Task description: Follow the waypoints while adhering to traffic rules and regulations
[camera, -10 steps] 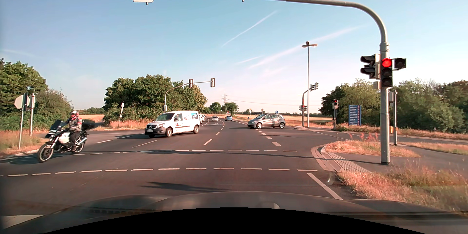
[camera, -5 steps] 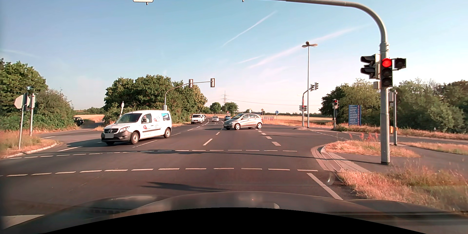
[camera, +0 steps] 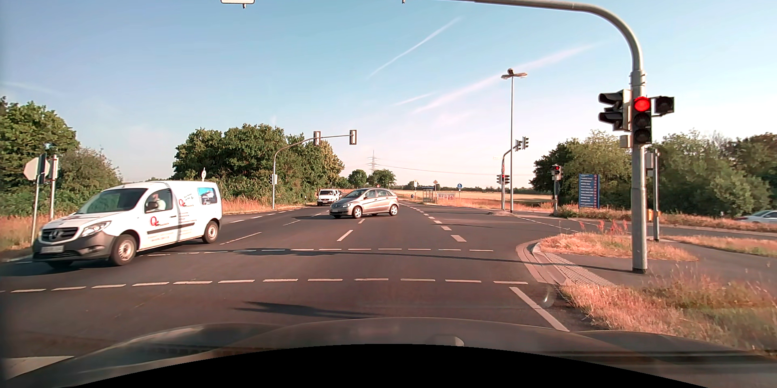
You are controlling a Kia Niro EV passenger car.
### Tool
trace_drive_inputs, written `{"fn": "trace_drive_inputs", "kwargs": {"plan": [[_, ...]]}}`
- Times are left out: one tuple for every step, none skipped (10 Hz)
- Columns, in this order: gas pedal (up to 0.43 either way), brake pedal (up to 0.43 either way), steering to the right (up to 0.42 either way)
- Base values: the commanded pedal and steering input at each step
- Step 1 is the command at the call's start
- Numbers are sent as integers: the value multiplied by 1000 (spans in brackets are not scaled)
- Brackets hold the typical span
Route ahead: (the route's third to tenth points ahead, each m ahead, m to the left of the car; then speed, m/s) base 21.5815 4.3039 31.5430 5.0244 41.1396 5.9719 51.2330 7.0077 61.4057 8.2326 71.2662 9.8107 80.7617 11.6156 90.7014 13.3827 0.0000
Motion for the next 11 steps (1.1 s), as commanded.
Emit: {"fn": "trace_drive_inputs", "kwargs": {"plan": [[0,274,-6],[0,268,-6],[0,268,-6],[0,274,-6],[0,268,-6],[0,274,-6],[0,268,-6],[0,274,-6],[0,274,-6],[0,274,-6],[0,274,-6]]}}
